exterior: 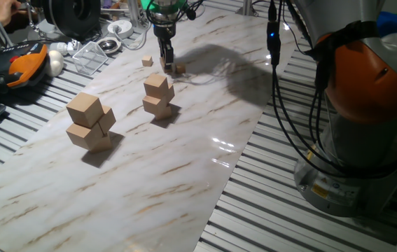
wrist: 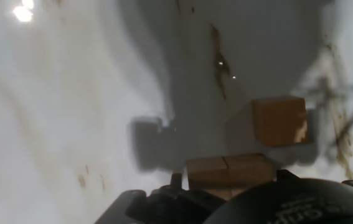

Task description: Stack the blocks into a cross shape

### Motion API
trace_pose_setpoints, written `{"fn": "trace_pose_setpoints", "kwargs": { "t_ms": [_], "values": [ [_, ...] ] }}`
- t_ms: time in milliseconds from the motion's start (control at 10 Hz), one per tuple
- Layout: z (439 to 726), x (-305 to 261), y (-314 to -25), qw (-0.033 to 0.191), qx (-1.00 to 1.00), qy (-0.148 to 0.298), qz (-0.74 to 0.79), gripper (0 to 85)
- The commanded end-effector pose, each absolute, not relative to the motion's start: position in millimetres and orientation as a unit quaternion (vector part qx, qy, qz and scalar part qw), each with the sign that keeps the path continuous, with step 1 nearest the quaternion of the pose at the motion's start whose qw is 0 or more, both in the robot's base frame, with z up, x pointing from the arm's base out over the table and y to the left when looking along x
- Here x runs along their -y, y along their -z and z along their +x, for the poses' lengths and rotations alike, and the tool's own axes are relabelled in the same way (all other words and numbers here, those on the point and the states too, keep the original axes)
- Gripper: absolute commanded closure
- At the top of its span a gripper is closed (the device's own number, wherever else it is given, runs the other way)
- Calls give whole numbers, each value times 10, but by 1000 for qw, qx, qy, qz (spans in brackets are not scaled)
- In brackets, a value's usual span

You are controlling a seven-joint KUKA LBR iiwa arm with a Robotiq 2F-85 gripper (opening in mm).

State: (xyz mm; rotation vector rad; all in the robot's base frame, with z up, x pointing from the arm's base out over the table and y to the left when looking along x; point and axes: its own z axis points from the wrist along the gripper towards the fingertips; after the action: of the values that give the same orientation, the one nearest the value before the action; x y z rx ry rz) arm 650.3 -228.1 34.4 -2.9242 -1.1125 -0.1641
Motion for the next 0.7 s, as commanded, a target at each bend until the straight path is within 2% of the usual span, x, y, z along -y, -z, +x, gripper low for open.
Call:
{"fn": "trace_pose_setpoints", "kwargs": {
  "t_ms": [0,600],
  "values": [
    [6504,2281,-336,4,356,51,-933,170],
    [6505,2274,-291,6,362,47,-931,170]
  ]
}}
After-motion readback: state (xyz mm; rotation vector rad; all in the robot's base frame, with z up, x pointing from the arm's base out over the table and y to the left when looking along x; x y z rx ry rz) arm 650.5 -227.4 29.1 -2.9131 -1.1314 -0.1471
